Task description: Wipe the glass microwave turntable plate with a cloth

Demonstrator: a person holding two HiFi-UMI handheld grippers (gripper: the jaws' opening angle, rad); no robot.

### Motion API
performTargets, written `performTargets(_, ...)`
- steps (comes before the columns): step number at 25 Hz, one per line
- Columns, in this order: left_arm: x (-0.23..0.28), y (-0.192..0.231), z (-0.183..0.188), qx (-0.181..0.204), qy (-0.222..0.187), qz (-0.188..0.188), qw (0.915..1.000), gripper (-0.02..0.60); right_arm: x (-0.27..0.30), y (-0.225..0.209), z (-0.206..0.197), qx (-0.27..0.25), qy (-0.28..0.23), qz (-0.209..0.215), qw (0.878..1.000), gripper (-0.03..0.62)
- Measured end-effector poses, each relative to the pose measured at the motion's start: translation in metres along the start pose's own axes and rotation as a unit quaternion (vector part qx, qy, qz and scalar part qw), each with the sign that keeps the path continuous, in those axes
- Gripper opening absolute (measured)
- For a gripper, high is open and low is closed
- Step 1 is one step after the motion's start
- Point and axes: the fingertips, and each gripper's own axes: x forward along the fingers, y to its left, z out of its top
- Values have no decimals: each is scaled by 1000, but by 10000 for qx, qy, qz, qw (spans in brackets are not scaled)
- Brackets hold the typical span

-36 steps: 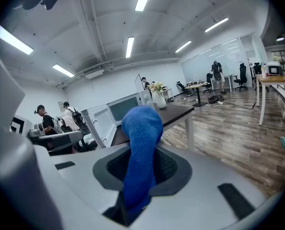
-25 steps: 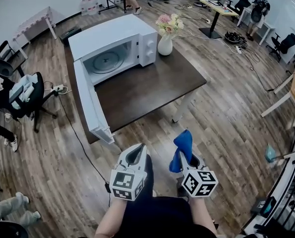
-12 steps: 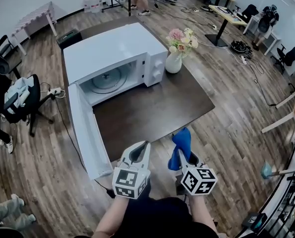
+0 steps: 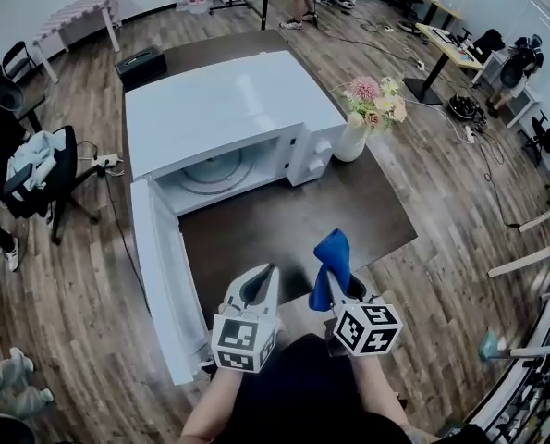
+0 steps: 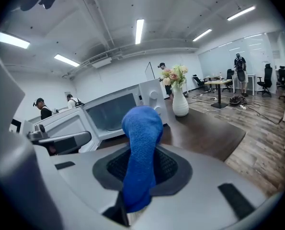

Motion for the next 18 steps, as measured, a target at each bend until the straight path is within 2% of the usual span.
performTargets(9, 9, 35, 3, -345, -175, 830, 9958, 5, 64, 26, 9, -448, 592, 780, 9942, 77)
performTargets(14, 8, 61, 1, -573, -241, 1654, 9843, 5, 101, 36, 12, -758, 965, 1319, 9836, 78)
performTargets(18, 11, 70, -3, -720, -257, 2177, 9730, 5, 120, 32, 14, -1059, 1219, 1627, 9734, 81)
